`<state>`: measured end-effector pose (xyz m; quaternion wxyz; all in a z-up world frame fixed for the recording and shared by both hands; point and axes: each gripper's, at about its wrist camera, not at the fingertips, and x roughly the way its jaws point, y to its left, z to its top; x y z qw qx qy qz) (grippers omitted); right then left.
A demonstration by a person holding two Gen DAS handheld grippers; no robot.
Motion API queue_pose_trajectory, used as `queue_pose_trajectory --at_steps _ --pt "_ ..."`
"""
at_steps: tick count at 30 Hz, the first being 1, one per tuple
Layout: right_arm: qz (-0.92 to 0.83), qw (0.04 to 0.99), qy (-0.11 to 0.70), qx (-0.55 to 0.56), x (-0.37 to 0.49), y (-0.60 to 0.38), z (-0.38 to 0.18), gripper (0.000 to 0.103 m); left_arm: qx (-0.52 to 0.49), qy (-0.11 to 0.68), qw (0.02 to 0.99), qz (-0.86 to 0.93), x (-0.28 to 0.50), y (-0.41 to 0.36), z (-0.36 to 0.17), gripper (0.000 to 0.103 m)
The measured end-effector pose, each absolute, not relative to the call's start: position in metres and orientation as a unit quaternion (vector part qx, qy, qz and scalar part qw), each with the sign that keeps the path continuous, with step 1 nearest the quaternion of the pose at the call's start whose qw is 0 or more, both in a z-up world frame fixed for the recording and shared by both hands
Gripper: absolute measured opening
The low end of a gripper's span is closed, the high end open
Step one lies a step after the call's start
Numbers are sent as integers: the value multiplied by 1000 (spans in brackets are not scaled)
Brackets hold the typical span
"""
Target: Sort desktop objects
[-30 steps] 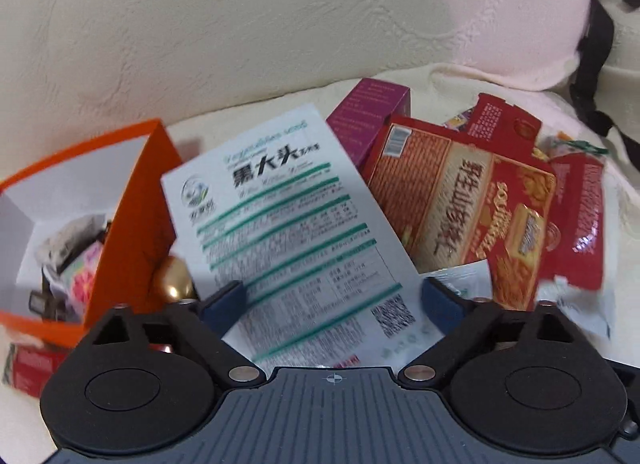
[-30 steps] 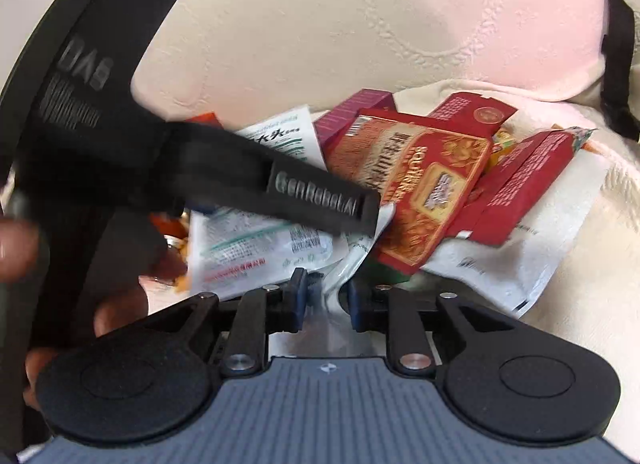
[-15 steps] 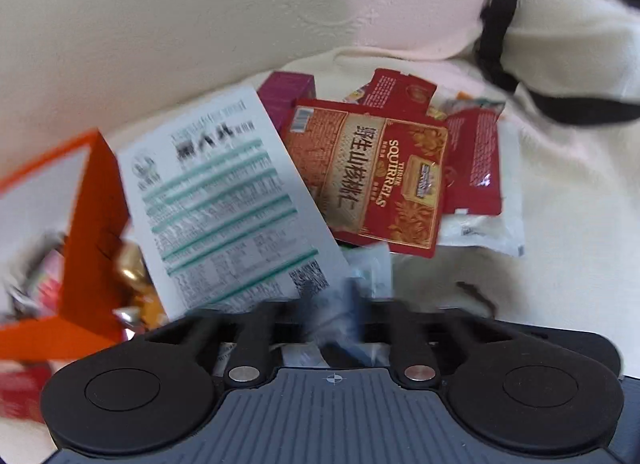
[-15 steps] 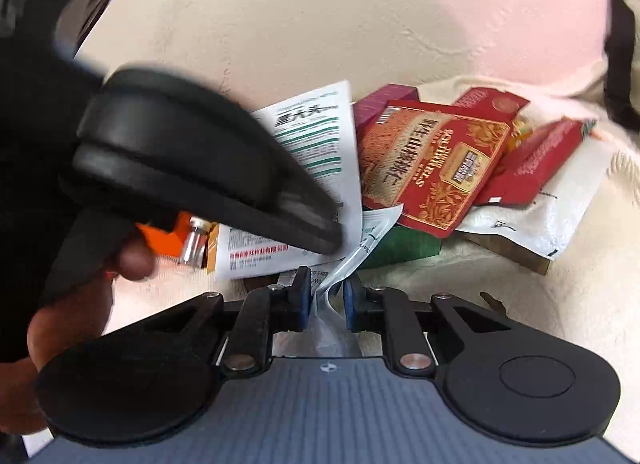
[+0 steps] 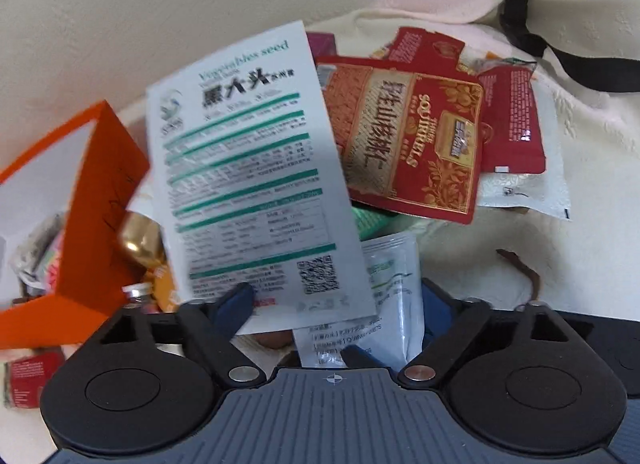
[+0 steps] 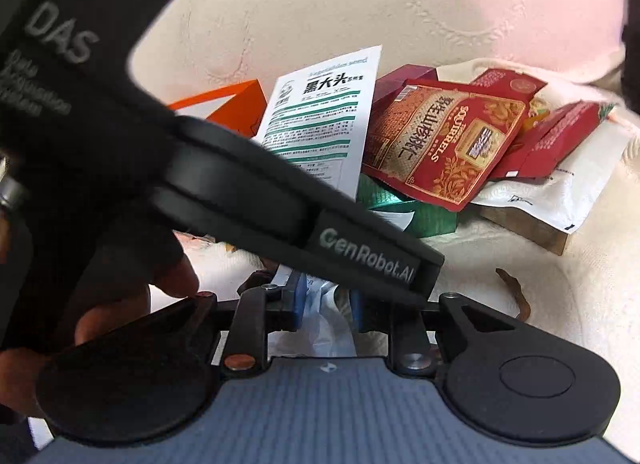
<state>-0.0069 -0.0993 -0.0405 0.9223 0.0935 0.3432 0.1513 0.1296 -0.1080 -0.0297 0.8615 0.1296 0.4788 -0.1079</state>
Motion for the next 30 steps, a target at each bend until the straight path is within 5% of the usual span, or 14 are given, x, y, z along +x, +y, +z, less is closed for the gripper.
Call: queue_pose_trajectory --at_steps 4,12,30 --pt "131 926 335 115 -11 -95 -39 18 122 478 856 -154 118 -107 -19 0" --pt "126 943 287 113 -29 -81 -25 9 84 477 862 -147 113 -84 -2 0" --pt "94 975 198 38 -76 -75 81 9 69 379 904 -188 71 -90 120 0"
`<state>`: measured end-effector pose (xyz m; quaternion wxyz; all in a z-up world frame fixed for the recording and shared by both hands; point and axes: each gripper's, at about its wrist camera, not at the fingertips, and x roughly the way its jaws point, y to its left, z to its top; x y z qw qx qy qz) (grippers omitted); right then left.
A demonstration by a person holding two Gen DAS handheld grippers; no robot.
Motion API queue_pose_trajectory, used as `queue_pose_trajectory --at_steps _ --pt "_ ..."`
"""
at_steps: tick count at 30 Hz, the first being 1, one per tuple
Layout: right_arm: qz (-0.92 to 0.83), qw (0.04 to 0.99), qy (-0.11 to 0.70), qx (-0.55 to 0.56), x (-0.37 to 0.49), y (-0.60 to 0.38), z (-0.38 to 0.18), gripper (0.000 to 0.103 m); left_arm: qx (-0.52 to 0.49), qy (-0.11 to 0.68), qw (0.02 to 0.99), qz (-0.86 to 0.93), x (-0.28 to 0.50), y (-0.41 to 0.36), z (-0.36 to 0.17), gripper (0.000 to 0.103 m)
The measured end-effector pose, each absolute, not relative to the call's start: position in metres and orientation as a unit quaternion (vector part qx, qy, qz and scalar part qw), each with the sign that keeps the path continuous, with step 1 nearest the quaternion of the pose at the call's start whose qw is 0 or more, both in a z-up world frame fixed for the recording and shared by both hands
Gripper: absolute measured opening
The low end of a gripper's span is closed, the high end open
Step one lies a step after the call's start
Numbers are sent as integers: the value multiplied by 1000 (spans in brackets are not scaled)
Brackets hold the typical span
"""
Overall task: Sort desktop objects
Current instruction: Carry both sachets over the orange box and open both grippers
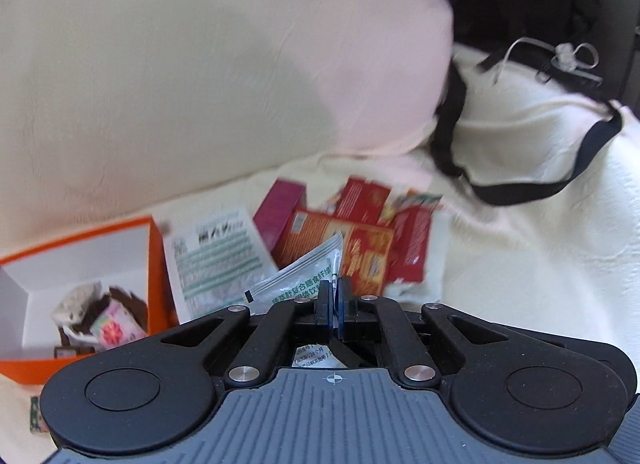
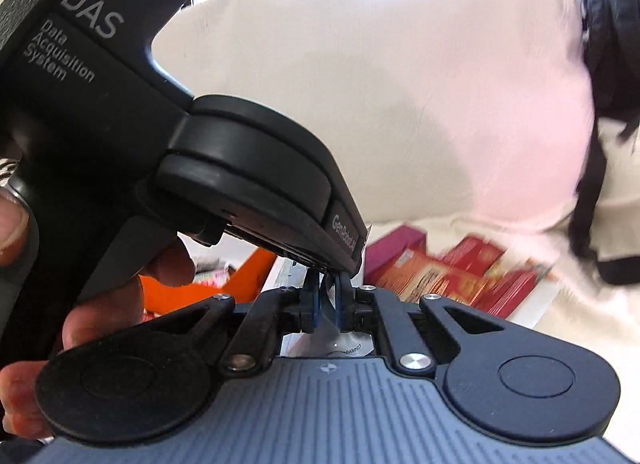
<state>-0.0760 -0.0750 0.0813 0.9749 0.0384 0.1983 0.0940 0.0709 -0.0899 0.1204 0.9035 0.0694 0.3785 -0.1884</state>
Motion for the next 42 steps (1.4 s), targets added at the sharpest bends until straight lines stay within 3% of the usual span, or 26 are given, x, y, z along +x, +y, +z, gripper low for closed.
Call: queue_pose_trajectory --at_steps 11,22,34,42 --pt "74 983 166 8 -105 -72 130 9 69 333 918 -205 38 -93 174 0" --pt "132 980 147 -7 -72 -5 155 9 48 316 937 -144 50 -7 198 0" --pt "206 959 196 -9 35 84 97 9 6 357 931 -72 131 119 128 0" --pt "218 947 234 -7 93 111 43 9 1 379 924 -55 176 157 67 0"
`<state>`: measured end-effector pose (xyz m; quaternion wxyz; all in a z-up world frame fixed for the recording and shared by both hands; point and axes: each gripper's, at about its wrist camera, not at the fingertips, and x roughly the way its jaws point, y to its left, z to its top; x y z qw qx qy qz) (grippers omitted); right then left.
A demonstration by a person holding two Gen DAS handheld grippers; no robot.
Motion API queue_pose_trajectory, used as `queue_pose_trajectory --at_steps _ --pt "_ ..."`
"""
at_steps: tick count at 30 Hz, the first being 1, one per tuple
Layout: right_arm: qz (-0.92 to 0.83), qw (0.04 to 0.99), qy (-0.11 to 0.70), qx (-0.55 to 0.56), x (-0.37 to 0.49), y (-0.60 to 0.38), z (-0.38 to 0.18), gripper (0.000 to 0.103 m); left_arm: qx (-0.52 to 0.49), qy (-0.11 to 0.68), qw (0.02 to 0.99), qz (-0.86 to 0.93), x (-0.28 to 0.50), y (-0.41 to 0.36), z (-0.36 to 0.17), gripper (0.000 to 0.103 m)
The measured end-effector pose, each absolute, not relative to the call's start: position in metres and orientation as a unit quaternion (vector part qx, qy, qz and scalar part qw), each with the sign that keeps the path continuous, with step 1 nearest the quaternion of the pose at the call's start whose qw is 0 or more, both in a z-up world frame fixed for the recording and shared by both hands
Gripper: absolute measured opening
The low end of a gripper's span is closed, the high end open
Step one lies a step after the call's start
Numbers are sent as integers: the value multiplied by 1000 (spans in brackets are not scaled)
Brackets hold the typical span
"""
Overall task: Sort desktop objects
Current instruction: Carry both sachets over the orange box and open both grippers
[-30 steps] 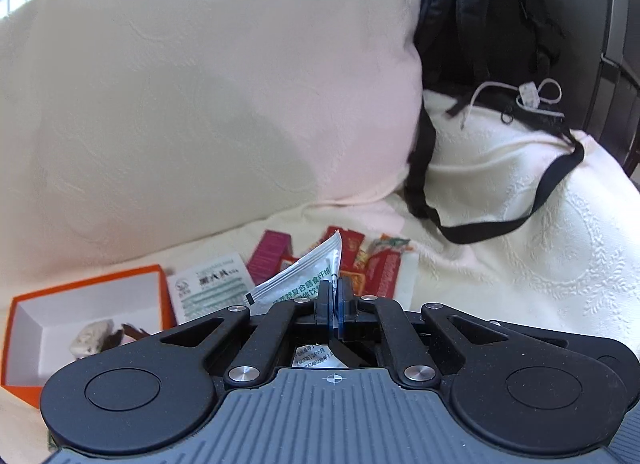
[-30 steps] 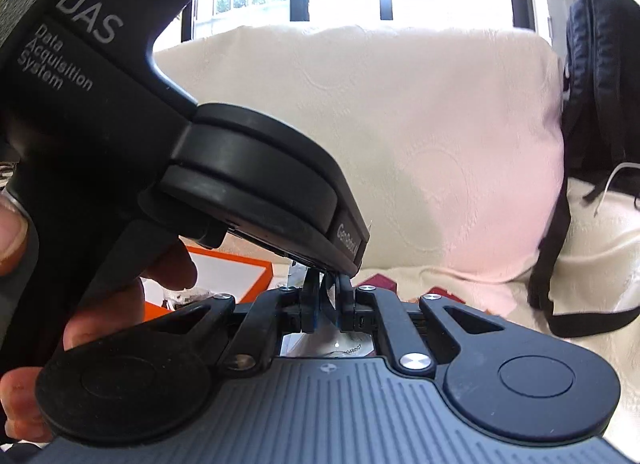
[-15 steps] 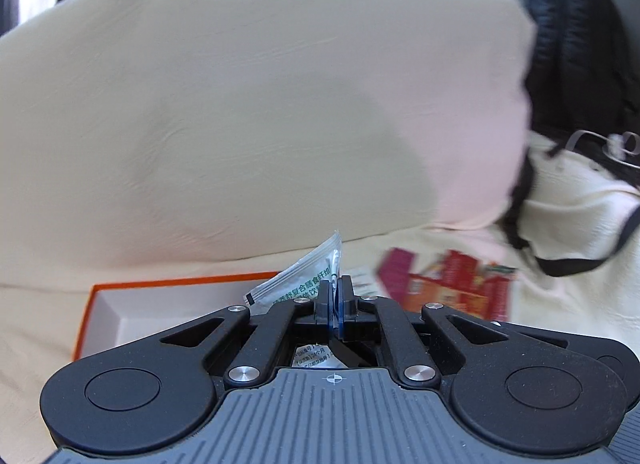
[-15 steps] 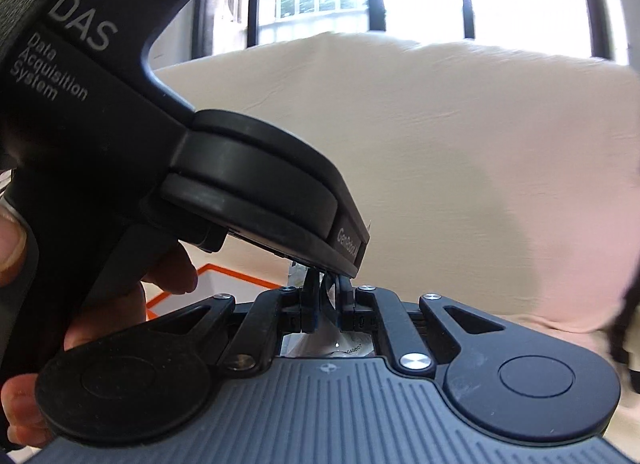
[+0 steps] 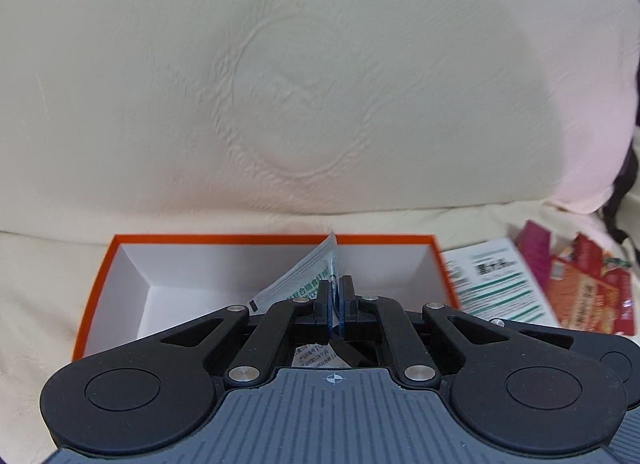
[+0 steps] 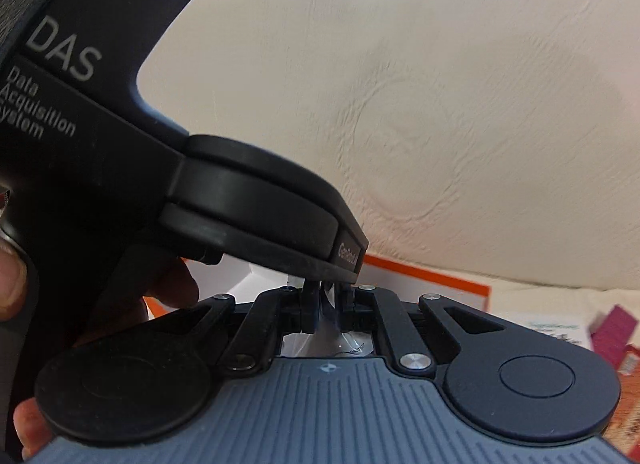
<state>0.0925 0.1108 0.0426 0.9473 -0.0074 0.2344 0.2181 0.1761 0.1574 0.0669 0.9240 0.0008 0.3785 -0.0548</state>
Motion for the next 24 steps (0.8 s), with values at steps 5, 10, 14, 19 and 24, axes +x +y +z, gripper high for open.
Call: queue_pose_trajectory --at_steps 5,10,14,19,24 --pt "214 945 248 0 107 109 18 12 -2 388 920 -53 191 160 47 0" --pt "202 945 258 7 113 104 4 22 1 392 919 -44 196 160 39 0" --pt "174 952 251 2 112 96 -3 77 -5 388 921 -28 196 167 34 25" --pt "178 949 260 28 107 83 -8 77 4 358 934 7 184 167 38 58" --pt "167 949 268 23 97 81 -3 77 24 319 946 60 162 164 48 80"
